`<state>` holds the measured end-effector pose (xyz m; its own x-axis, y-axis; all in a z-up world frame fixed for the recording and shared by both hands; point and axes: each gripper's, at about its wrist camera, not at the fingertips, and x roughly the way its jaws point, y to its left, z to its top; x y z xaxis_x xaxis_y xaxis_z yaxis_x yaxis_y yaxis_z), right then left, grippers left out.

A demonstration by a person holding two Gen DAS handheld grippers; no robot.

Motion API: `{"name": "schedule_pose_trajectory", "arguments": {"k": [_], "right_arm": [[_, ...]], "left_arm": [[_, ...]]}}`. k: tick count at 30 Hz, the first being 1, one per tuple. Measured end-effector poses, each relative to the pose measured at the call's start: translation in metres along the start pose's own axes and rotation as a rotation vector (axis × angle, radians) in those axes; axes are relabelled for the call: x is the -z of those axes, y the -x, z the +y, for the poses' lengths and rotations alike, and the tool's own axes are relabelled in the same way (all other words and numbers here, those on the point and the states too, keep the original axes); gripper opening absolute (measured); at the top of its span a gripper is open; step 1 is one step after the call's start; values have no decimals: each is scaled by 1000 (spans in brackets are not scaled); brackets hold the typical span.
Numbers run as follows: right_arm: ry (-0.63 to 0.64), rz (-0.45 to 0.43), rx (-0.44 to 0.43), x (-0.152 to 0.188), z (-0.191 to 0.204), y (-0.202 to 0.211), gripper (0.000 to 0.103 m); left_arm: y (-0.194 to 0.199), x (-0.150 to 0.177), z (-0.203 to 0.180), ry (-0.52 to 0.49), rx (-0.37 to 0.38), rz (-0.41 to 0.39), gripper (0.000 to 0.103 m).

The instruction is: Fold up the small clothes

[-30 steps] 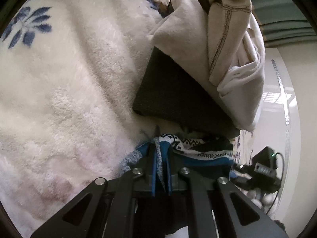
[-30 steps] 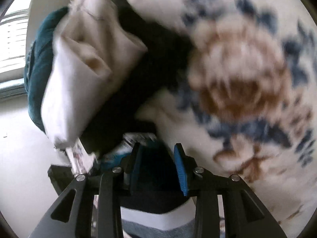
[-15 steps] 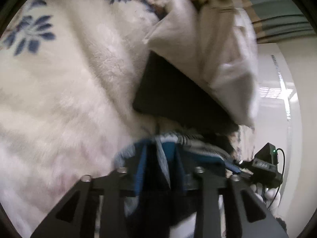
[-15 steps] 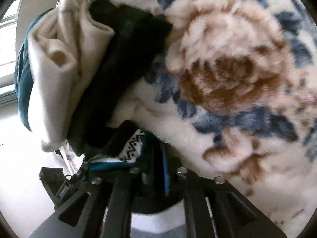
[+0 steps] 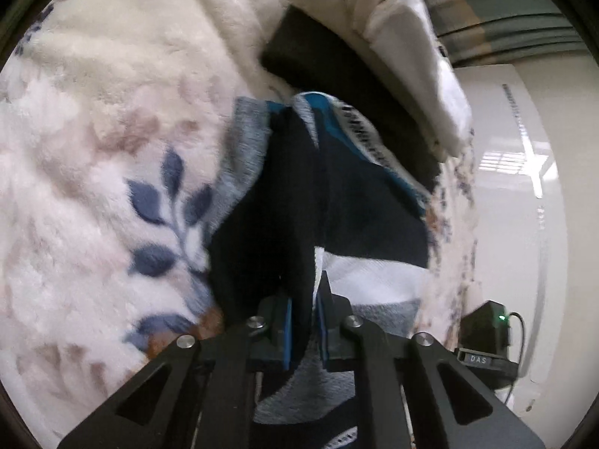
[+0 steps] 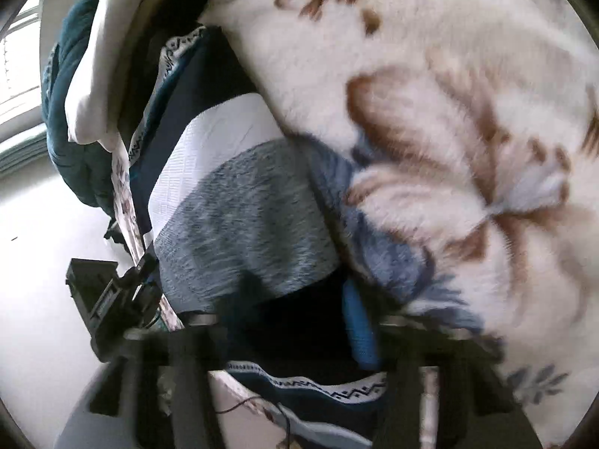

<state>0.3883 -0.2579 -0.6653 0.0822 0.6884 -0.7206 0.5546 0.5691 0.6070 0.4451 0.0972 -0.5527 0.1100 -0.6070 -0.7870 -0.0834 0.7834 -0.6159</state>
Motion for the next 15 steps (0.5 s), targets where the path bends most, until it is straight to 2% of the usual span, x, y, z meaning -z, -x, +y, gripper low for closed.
{"name": "schedule_pose_trajectory", "arguments": {"k": [1, 2, 3, 4, 6, 7, 8, 9, 11, 15], "right_arm": [[-9, -19, 28, 1, 0, -2, 24], [-29, -44, 55, 1, 0, -1, 13], [-48, -70, 71, 0, 0, 2, 8], [-57, -95, 97, -2, -1, 6, 7], [-7, -104, 178, -4, 4, 11, 8], [7, -84, 163, -3, 6, 12, 8], [21, -55, 126, 1, 10, 12, 14], [40, -31, 110, 8, 13, 14, 34], [84, -10, 134, 29, 15, 24, 59], [75, 60, 121, 80, -7, 37, 60]], "left_arm": [[-3, 1, 2, 11, 4, 3, 9], [-4, 2, 4, 22, 9, 8, 10], [-4, 3, 2, 21, 7, 14, 12], [-1, 4, -1, 16, 5, 16, 14], [10, 11, -8, 2, 9, 13, 26], [18, 17, -11, -6, 9, 9, 45], [31, 25, -12, -10, 30, 2, 55], [38, 33, -14, -9, 46, -4, 67], [60, 59, -13, -2, 70, -13, 67], [90, 129, 0, 33, 54, 7, 67]]}}
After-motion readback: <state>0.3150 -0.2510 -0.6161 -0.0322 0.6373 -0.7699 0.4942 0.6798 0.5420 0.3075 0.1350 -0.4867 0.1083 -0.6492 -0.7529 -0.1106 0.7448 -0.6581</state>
